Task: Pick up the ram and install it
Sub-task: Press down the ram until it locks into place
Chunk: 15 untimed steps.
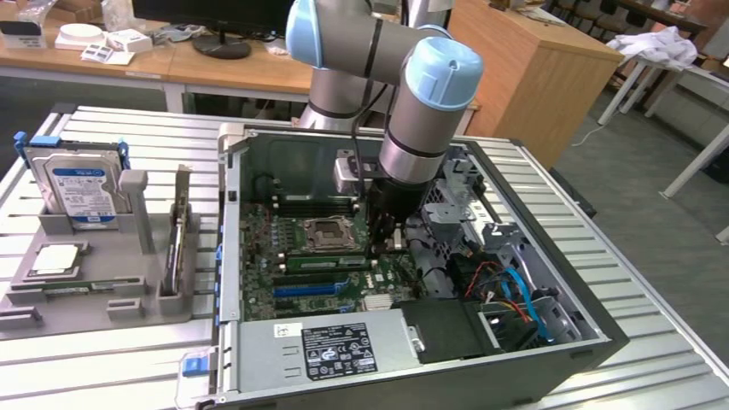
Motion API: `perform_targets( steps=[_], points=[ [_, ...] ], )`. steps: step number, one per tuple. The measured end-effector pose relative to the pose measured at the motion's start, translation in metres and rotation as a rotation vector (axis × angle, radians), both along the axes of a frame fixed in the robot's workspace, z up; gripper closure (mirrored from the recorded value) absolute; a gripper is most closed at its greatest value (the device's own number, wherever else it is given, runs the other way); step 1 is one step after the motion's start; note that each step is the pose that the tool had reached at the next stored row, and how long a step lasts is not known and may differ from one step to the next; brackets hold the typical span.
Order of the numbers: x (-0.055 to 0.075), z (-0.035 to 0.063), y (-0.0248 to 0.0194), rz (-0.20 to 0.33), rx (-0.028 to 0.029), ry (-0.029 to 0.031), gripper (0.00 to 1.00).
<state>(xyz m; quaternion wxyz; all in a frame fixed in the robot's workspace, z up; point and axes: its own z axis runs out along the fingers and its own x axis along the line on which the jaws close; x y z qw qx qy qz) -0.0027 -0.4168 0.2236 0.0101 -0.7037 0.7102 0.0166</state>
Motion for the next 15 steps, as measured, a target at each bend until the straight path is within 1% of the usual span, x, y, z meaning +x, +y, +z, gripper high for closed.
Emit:
perform_targets(
  steps=[15],
  points=[
    [0.0000, -0.0014, -0.0001, 0.000, 0.0000, -0.0001, 0.89]
  ],
)
